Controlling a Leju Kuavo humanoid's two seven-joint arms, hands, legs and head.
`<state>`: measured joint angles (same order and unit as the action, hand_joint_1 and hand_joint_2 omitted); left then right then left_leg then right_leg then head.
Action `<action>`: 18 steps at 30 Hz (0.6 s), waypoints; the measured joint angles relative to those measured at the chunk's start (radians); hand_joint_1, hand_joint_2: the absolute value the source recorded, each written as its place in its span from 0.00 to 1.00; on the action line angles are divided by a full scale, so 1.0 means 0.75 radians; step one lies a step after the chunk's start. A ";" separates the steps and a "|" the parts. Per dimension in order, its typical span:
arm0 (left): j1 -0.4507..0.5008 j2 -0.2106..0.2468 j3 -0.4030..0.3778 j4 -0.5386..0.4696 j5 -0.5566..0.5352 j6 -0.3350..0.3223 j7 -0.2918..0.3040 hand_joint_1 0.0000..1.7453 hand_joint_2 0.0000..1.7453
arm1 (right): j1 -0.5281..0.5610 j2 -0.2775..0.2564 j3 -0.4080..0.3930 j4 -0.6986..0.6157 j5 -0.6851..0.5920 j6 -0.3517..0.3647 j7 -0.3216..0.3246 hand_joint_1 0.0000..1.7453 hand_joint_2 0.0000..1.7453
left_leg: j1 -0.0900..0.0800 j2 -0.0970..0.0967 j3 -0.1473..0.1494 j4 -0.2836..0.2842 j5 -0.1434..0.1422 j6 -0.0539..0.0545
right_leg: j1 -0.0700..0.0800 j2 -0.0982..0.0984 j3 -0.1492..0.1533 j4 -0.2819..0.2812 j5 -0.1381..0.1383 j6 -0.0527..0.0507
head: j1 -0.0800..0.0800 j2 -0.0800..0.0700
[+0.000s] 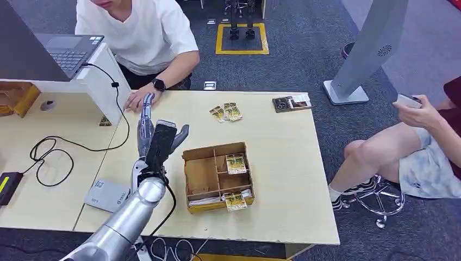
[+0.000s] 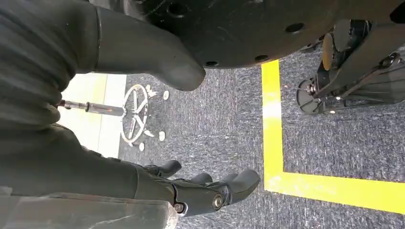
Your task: Pass the card to the sensor for recognition and then transmit it.
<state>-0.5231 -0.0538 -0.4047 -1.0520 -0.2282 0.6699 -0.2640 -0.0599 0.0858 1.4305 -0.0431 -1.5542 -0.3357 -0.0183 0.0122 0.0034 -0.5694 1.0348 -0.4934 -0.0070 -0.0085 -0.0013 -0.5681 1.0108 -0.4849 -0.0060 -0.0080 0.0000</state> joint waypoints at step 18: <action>0.340 -0.045 0.080 -0.427 -0.032 0.001 -0.302 0.00 0.00 | 0.003 0.026 -0.024 0.024 0.000 -0.022 -0.003 0.00 1.00 | 0.000 0.000 0.000 0.000 0.000 0.000 | 0.000 0.000 0.000 0.000 0.000 0.000 | -0.001 0.000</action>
<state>-0.2684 -0.0876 -0.3445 -1.3725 -0.2525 0.6702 -0.4905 -0.0579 0.1057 1.4122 -0.0248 -1.5545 -0.3525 -0.0206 0.0122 0.0033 -0.5695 1.0346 -0.4936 -0.0068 -0.0085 -0.0013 -0.5681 1.0108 -0.4852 -0.0060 -0.0084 0.0000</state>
